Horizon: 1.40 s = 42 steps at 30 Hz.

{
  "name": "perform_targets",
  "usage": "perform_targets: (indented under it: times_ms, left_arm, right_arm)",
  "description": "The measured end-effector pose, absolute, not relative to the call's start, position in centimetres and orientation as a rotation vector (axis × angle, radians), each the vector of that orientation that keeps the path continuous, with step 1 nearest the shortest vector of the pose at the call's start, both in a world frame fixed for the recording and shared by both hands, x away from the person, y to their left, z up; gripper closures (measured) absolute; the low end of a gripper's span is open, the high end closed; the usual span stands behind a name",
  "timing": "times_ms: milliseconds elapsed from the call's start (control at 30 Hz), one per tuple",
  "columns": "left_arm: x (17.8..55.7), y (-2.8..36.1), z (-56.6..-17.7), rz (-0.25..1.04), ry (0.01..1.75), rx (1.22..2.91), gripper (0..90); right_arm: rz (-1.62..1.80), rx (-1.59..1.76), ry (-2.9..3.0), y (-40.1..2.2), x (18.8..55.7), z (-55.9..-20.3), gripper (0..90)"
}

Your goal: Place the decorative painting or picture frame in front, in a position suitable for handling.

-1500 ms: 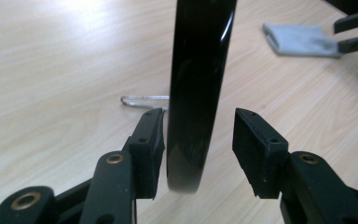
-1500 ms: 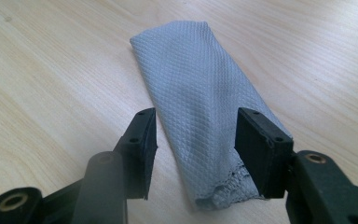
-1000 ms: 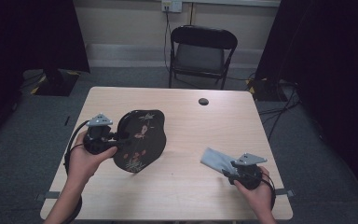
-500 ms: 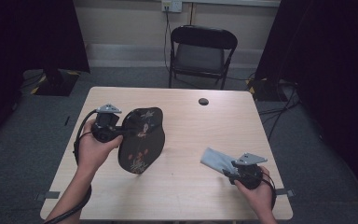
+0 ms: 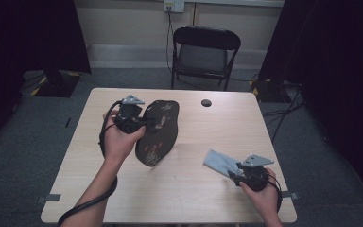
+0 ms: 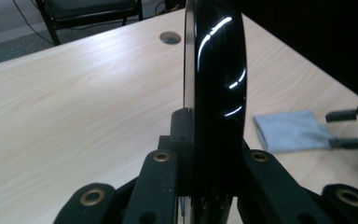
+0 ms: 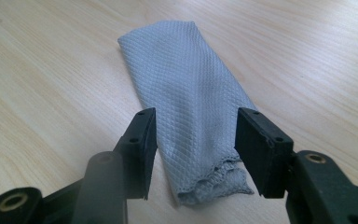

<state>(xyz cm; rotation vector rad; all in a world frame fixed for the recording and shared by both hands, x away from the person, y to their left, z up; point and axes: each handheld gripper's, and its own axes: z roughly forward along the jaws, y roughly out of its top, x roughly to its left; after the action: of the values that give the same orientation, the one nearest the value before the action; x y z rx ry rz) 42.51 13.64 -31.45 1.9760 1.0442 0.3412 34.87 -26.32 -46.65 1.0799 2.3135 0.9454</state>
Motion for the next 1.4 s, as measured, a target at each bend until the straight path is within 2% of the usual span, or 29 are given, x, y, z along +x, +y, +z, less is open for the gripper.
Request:
perform_targets:
  times_ms: [300,600,733,967,1167,1400]
  left_arm:
    - [45.4,10.0,-32.9,0.321,1.053,1.926,80.9]
    - [44.6,10.3,-33.5,0.310,1.012,1.942,79.9]
    - [44.0,10.9,-33.7,0.326,1.008,1.932,63.8]
    - [41.9,13.0,-35.9,0.303,1.013,1.940,50.7]
    - [39.9,13.7,-39.8,0.273,1.023,1.974,51.0]
    - [39.8,13.1,-42.5,0.259,0.992,1.979,56.9]
  right_arm:
    - [0.945,1.082,2.313,-26.7,34.9,-46.8,48.8]
    - [0.930,1.075,2.321,-26.6,35.0,-47.0,48.2]
    - [0.925,1.073,2.328,-26.6,35.1,-47.1,47.1]
    - [0.921,1.081,2.331,-26.9,35.3,-47.3,46.4]
    - [0.933,1.097,2.336,-26.9,35.4,-47.4,46.2]
    - [0.927,1.111,2.357,-26.8,35.7,-47.4,44.6]
